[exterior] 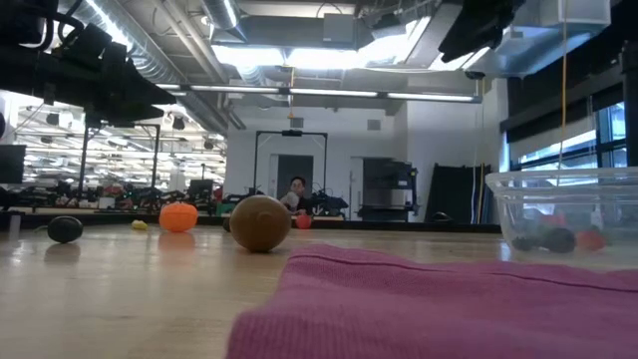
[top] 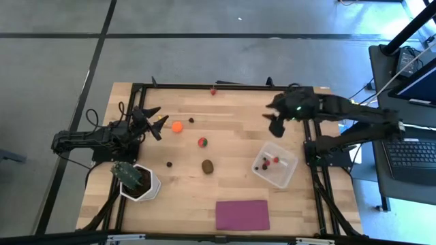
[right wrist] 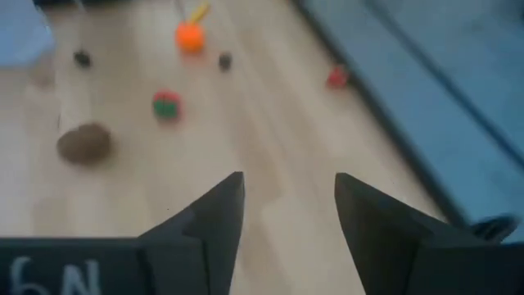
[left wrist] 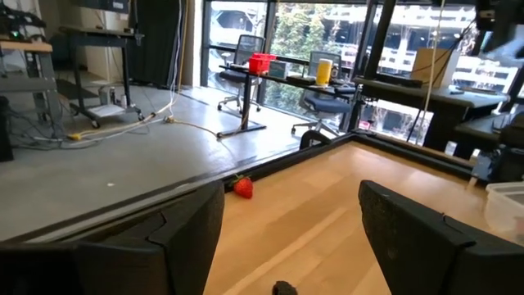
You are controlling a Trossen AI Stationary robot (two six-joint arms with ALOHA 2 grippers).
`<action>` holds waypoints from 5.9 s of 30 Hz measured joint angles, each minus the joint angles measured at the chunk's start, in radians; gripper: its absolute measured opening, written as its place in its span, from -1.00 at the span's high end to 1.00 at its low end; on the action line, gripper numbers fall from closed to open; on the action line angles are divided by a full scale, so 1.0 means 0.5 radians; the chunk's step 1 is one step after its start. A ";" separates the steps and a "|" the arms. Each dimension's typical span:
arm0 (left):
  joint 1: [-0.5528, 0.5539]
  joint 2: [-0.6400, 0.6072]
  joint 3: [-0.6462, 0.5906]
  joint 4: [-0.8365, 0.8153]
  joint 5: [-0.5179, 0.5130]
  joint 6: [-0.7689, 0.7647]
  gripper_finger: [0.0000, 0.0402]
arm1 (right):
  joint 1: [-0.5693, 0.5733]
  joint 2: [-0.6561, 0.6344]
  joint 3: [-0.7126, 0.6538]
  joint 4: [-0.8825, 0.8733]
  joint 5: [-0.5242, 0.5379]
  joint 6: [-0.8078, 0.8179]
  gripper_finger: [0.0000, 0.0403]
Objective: Pick and placing Produce into tupperware
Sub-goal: Put the pumpkin into the transparent bin
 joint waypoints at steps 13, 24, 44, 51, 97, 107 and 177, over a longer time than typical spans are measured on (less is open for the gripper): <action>0.000 0.000 -0.002 0.018 0.000 -0.007 -0.37 | -0.478 -0.502 -0.913 1.193 -0.365 -0.397 0.31; 0.000 0.001 -0.002 0.026 -0.001 -0.014 -0.37 | -1.021 -0.505 -1.443 1.983 -0.976 -0.280 0.56; 0.000 0.000 -0.002 0.027 0.000 -0.012 -0.37 | -1.253 -0.504 -1.494 2.055 -0.832 -0.384 0.77; 0.000 0.000 -0.001 0.027 -0.001 -0.007 -0.37 | -1.253 -0.504 -1.494 2.055 -0.831 -0.389 0.77; 0.002 0.060 0.002 0.448 0.101 -0.317 -0.35 | -1.252 -0.503 -1.493 2.050 -0.831 -0.443 0.77; 0.004 0.701 0.365 0.396 0.056 -0.272 -0.24 | -1.252 -0.503 -1.493 2.052 -0.832 -0.437 0.77; 0.637 2.197 2.041 -1.516 0.746 -0.905 -0.87 | -1.252 -0.498 -1.493 2.049 -0.832 -0.443 0.77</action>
